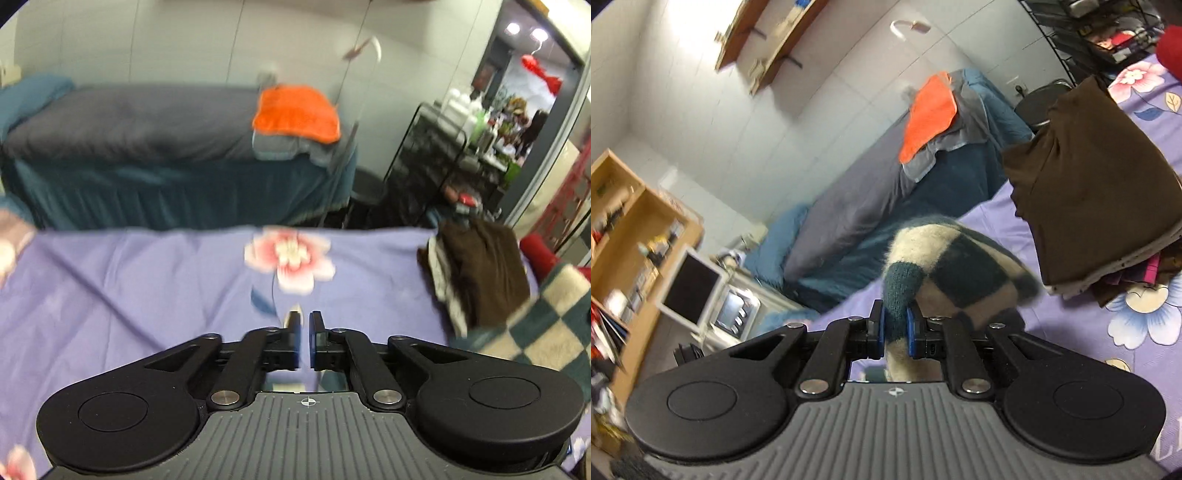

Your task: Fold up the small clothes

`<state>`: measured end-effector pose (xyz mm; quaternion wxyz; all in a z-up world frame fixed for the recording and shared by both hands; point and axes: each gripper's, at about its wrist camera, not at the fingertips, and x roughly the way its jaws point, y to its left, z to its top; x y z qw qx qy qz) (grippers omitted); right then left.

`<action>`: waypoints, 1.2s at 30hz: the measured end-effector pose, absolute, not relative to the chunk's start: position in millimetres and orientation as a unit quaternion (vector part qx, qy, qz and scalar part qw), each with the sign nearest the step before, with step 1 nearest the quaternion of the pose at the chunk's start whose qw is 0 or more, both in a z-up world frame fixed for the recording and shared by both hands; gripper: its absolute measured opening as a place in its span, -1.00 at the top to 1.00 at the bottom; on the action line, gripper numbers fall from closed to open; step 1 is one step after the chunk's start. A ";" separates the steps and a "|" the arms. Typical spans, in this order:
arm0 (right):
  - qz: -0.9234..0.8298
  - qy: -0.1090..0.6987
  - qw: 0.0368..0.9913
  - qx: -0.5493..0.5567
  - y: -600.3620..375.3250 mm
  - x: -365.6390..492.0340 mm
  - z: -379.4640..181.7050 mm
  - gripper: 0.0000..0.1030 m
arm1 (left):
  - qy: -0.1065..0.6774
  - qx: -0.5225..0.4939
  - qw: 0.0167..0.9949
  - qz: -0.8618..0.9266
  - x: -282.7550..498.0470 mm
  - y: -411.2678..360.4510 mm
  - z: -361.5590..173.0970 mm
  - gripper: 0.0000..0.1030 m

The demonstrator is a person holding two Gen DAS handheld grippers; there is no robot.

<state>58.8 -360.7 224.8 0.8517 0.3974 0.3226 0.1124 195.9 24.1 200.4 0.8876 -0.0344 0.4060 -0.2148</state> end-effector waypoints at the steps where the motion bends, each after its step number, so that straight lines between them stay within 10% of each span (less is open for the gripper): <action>1: 0.108 0.332 0.852 0.390 -356.6 57.6 223.0 0.73 | 0.414 -0.025 0.882 -0.225 194.1 19.0 190.9 -0.62; 2: 0.104 0.340 0.850 0.389 -353.3 54.2 219.1 0.73 | 0.423 -0.007 0.875 -0.235 191.9 9.2 180.3 -0.99; 14: 0.005 0.429 0.834 0.347 -337.5 -9.6 162.1 0.73 | 0.542 0.114 0.785 -0.278 242.6 -91.8 38.7 -1.00; 18: -0.022 0.442 0.837 0.321 -333.7 -12.9 152.1 0.60 | 0.531 0.145 0.778 -0.304 223.7 -114.4 31.3 -0.33; 21: -0.037 0.448 0.833 0.324 -341.4 -13.7 139.3 -0.38 | 0.530 0.133 0.788 -0.285 218.7 -110.8 32.7 -0.14; 23: -0.059 0.461 0.829 0.310 -345.5 -8.0 127.3 -0.59 | 0.528 0.097 0.798 -0.273 219.3 -98.8 42.0 -0.11; 26: -0.066 0.489 0.815 0.305 -349.6 5.3 101.6 0.18 | 0.518 0.057 0.812 -0.264 215.9 -76.0 62.8 -0.10; 27: -0.056 0.491 0.813 0.308 -350.5 8.2 94.9 0.73 | 0.512 0.052 0.816 -0.263 214.9 -72.1 69.7 -0.09; 36: 0.084 0.319 0.856 0.399 -361.2 29.8 200.2 0.76 | 0.383 -0.046 0.893 -0.230 155.7 24.2 210.0 -0.08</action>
